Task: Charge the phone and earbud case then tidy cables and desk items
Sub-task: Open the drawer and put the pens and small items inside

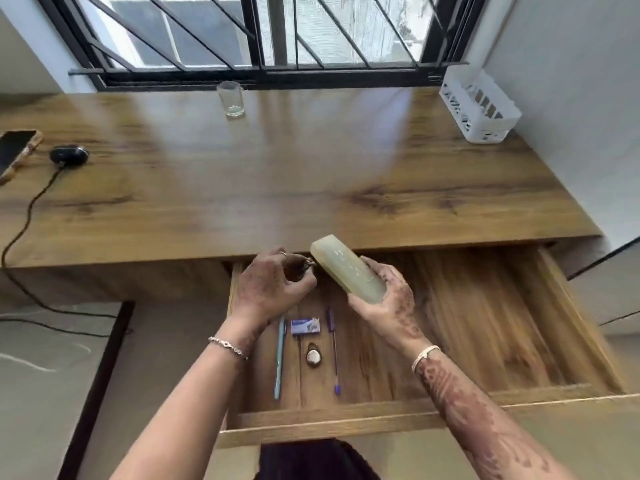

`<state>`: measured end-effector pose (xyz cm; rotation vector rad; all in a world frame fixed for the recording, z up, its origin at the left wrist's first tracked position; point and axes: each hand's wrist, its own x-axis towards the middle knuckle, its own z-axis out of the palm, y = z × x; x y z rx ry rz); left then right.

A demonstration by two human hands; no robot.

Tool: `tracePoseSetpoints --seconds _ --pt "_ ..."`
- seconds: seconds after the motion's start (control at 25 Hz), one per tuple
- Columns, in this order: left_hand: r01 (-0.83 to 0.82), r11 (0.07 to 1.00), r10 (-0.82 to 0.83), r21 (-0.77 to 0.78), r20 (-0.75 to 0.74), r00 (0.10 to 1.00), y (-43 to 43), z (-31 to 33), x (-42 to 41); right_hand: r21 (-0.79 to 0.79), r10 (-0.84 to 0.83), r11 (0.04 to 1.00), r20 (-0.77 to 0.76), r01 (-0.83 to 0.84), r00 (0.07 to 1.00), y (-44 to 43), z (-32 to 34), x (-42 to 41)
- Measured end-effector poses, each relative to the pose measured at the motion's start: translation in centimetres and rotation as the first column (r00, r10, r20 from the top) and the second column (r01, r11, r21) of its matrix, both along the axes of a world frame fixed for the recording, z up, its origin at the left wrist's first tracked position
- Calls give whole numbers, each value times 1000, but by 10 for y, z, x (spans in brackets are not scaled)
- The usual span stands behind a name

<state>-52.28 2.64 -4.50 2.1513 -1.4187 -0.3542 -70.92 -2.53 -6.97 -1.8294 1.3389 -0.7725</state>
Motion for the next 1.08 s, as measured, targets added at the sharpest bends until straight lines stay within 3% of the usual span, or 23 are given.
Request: tracePoseSetpoints --seconds 0.08,0.24,0.44,0.64,0.96,1.08 --pt "7 1000 -6 17 -12 1000 21 -11 -10 -24 24 999 -46 -25 999 24 -8 -26" --pt "20 991 -22 132 14 1000 31 -35 -9 84 57 996 -381 -27 923 39 -16 -47" --pt "77 934 -171 350 245 954 14 -56 -5 219 123 975 -626 23 770 35 -33 -39" --pt "127 902 -284 413 345 895 -12 -77 -4 328 195 944 -662 46 724 31 -49 -22" --pt "157 910 -286 384 306 908 -18 -104 0 367 163 924 -636 110 755 28 -59 -11" --pt "163 917 -273 364 275 922 -15 -101 -1 320 71 933 -617 167 784 26 -58 -12"
